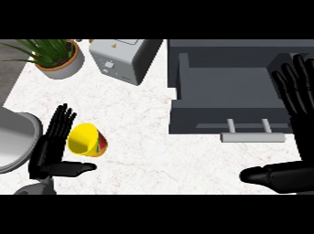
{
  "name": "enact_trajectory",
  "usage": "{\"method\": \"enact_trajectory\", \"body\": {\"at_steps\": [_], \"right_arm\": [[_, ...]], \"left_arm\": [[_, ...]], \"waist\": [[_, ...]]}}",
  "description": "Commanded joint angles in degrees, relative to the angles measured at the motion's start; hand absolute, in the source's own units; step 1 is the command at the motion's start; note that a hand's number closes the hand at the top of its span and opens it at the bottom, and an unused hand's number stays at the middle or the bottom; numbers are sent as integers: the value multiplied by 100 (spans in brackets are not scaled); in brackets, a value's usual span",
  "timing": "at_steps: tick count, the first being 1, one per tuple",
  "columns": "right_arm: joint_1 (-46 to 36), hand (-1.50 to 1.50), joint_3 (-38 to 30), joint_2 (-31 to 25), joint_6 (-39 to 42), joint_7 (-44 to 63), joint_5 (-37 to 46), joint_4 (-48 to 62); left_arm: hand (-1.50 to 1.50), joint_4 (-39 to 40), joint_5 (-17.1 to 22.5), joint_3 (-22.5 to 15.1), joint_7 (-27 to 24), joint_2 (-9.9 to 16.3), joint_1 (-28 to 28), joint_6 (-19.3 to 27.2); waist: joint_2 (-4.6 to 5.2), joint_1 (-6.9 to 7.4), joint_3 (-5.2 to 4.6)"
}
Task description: Pick up the cup, place it into the drawer and close the drawer
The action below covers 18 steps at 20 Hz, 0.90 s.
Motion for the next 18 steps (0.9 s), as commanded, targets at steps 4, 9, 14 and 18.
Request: {"method": "enact_trajectory", "body": {"at_steps": [4, 9, 14, 18], "right_arm": [[188, -150, 9, 81, 5, -73, -33, -9], [144, -150, -71, -20, 120, -53, -102, 24], [490, -150, 193, 114, 80, 67, 3, -546], [101, -150, -202, -78, 238, 44, -300, 82]], "left_arm": [[-150, 1054, 4, 143, -635, 82, -407, -58], [-150, 1568, -175, 225, -1305, 221, -260, -36], [-150, 2155, -289, 120, -1658, 183, -484, -70], [-150, 2818, -164, 335, -1739, 520, -938, -325]], "waist": [[-1, 0, 1], [-1, 1, 0], [-3, -9, 0], [3, -1, 0]]}}
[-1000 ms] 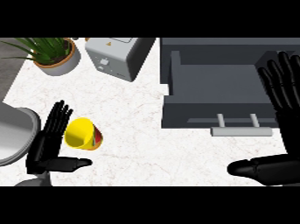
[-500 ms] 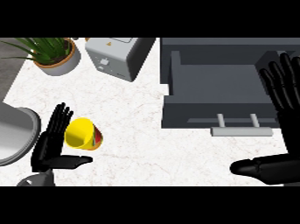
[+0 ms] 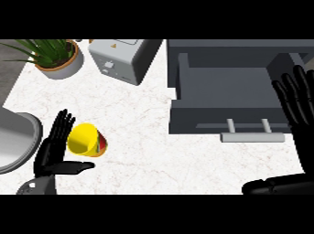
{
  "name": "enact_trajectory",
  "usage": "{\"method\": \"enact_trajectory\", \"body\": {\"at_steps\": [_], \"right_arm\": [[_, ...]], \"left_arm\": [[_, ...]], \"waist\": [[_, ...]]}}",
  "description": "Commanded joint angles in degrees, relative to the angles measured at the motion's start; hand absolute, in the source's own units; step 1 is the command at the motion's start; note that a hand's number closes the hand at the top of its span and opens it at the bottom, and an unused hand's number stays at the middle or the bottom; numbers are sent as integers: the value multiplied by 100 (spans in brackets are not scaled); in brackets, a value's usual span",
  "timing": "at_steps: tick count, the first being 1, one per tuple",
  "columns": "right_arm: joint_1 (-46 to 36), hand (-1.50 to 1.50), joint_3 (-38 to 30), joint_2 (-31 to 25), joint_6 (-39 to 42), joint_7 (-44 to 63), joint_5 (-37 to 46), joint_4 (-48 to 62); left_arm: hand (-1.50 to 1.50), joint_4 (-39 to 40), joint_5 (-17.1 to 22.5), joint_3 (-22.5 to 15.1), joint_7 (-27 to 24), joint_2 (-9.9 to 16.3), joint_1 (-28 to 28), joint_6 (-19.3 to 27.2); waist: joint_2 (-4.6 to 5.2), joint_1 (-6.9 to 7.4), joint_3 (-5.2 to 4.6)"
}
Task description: Pick up the cup, place it into the drawer and close the drawer
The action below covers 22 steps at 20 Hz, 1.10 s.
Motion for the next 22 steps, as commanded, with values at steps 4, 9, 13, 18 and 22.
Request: {"method": "enact_trajectory", "body": {"at_steps": [4, 9, 13, 18, 22], "right_arm": [[-260, -150, -345, -219, 119, 191, -295, 51], [22, -150, -114, -95, 88, 204, -139, -244], [-372, -150, -91, -56, -56, 366, -134, -16], [-600, -150, 18, 48, -252, 429, 57, 27], [-411, -150, 45, -26, -107, 383, 61, -56]], "left_arm": [[-150, 250, -132, -209, -319, -187, -95, 83], [-150, 1317, -27, -6, -701, -46, -775, -173], [-150, 2037, 43, 159, -985, 210, -1069, -491], [-150, 2369, 52, 125, -1239, 120, -1170, -583], [-150, 2546, 120, 79, -1290, 70, -1177, -1063]], "waist": [[-1, 8, 2], [2, -11, 0], [10, -22, -3], [16, -24, -5], [22, -39, -8]]}}
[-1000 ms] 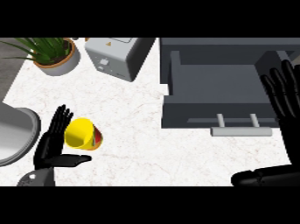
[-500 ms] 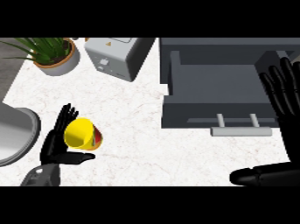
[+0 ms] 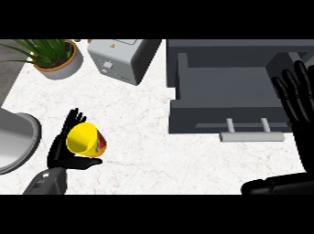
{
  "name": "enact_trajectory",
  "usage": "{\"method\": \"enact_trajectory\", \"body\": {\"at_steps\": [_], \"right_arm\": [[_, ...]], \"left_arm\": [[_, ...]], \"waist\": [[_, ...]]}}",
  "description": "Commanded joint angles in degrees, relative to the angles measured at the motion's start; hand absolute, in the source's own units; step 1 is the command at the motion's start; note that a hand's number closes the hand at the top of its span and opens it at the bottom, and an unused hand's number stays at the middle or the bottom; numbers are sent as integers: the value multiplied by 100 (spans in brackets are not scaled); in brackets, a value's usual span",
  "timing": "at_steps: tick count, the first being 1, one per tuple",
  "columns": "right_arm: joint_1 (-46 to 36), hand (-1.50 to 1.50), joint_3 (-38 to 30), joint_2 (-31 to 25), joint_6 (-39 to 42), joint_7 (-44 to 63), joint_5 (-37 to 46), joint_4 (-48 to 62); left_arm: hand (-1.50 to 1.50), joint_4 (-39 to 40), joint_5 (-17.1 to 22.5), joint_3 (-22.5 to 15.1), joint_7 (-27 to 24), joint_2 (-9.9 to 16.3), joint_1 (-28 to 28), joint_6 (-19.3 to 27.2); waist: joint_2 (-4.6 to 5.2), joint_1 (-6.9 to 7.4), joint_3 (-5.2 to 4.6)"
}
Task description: Pick up the cup, place it into the drawer and close the drawer
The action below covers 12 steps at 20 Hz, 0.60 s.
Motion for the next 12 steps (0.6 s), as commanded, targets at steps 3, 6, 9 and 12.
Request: {"method": "enact_trajectory", "body": {"at_steps": [3, 6, 9, 12], "right_arm": [[-74, -150, 54, 47, -85, 144, 17, -46], [196, -150, 25, 1, -43, 84, 95, -183], [275, -150, 175, 97, 0, -67, 143, -153], [220, -150, 20, 58, 18, -162, 70, 11]], "left_arm": [[-150, 102, 140, -71, -146, -317, -281, -604], [150, -31, 48, -243, -437, -313, 91, -853], [150, 16, 268, -98, -222, -92, -201, -1202], [150, -151, 144, -186, -717, -260, -132, -824]], "waist": [[0, -14, -2], [-9, 7, 1], [-5, 7, 1], [-2, 4, 0]]}}
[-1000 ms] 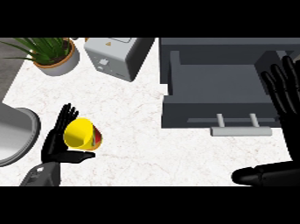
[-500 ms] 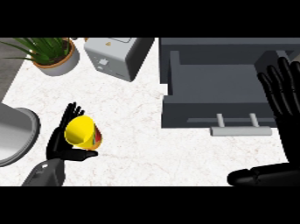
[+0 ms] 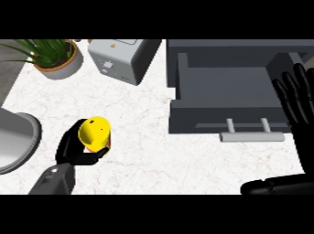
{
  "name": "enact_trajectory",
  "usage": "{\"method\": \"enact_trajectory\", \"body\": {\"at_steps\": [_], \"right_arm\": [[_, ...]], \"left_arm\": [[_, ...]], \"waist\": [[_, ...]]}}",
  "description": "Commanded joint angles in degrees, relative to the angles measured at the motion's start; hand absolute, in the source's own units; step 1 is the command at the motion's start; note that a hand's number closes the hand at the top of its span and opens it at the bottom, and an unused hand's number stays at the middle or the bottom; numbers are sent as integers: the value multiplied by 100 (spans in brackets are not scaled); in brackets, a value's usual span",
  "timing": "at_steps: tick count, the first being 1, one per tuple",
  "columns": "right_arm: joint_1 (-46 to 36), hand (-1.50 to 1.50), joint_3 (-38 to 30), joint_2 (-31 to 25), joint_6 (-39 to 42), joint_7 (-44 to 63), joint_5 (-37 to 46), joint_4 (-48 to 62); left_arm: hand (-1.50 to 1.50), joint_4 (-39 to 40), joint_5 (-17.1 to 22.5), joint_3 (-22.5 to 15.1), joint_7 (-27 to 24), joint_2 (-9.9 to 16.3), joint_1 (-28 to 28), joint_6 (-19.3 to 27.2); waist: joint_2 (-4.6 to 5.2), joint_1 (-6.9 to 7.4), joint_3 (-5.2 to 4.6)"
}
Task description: Pick up the cup, place it into the drawer and close the drawer
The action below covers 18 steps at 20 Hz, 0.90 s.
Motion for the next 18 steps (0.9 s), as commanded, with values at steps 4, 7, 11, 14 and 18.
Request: {"method": "enact_trajectory", "body": {"at_steps": [4, 7, 11, 14, 18], "right_arm": [[-80, -150, -63, -7, 6, -187, 68, 173], [257, -150, -231, -112, 308, -500, -163, 258], [-463, -150, -394, -196, 11, 252, -354, 157], [-37, -150, 31, 48, 35, -200, 62, 191], [-18, -150, -129, -74, 30, 52, -71, -20]], "left_arm": [[150, 118, 58, 137, -740, -44, -228, 141], [150, -155, 281, 355, -908, 59, 92, 343], [150, -247, 354, 491, -1062, -210, -23, 1054], [150, -449, 390, 496, -1130, 97, 92, 772], [150, -1464, 491, 231, -955, -67, 592, 436]], "waist": [[6, -8, 0], [-6, 21, 5], [-5, 26, 2], [-7, 30, 3], [-30, 76, 8]]}}
